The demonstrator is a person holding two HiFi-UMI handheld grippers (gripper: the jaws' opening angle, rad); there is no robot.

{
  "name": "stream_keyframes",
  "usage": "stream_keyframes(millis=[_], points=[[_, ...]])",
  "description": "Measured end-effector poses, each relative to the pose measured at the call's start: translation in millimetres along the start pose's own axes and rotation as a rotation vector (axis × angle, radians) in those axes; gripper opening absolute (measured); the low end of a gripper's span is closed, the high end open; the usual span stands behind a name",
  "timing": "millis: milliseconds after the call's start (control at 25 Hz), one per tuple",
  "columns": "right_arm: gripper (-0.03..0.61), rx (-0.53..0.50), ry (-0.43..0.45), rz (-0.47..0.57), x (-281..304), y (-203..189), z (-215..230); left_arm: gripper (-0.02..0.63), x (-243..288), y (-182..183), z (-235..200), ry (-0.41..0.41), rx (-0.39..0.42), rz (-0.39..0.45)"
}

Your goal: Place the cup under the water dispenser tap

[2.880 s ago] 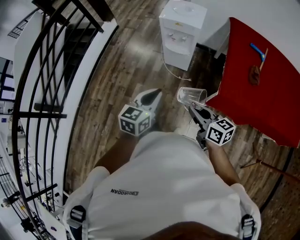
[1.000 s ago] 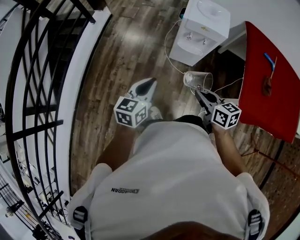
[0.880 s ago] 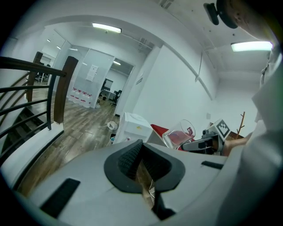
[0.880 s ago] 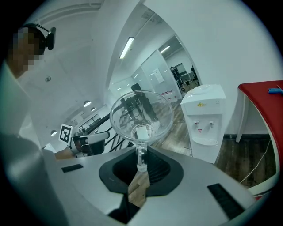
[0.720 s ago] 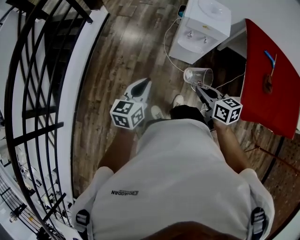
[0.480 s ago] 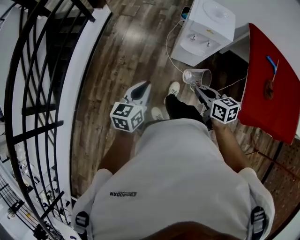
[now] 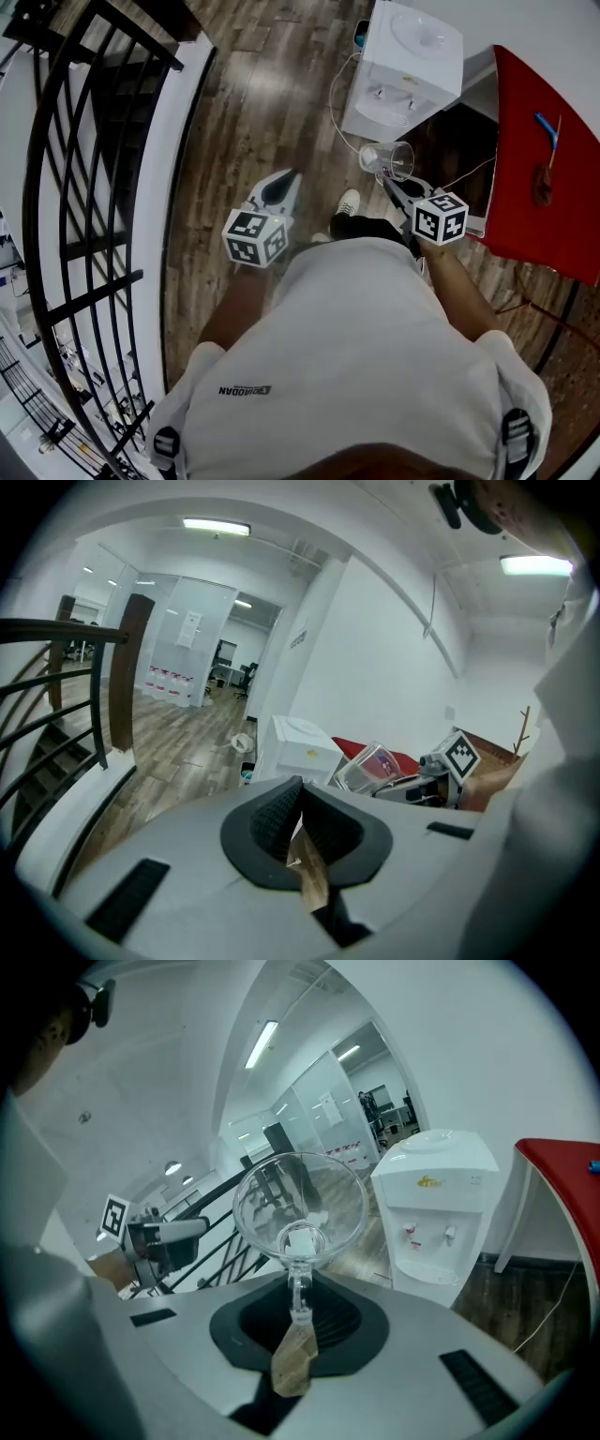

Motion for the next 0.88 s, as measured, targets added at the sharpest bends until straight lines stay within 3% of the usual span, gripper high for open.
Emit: stream_keyframes(millis=[160, 440, 600, 880], points=[[0.043, -0.045, -0.036, -0.017, 17.7, 5.2, 32.1, -0.003, 48.1, 30.9, -9.0, -0.030, 0.048, -0.034], [0.043, -0.026, -0.067, -0.029, 43.3, 0.6, 83.9, -0.003, 122.1, 65.6, -21.3, -0.052, 0.197, -0.149], [0.043, 0.008, -0.087, -0.052, 54.2, -7.3, 107.4, -0.003, 152.3, 76.1, -23.7, -0.081, 0.204, -0.196], [0.043, 0.113, -0.132, -0.054, 75.4, -15.8, 128.7, -0.003, 193.4, 66.3, -26.9, -0.162, 0.234, -0.349]])
Point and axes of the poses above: the fingertips, and each gripper's own axes: x forward along the fingers, z to its right, y out of its top, the point moved 7 cm from there along -x, backward along the fingers, and after that the axes turned 11 degrees about -y, right-handed, at the moved point
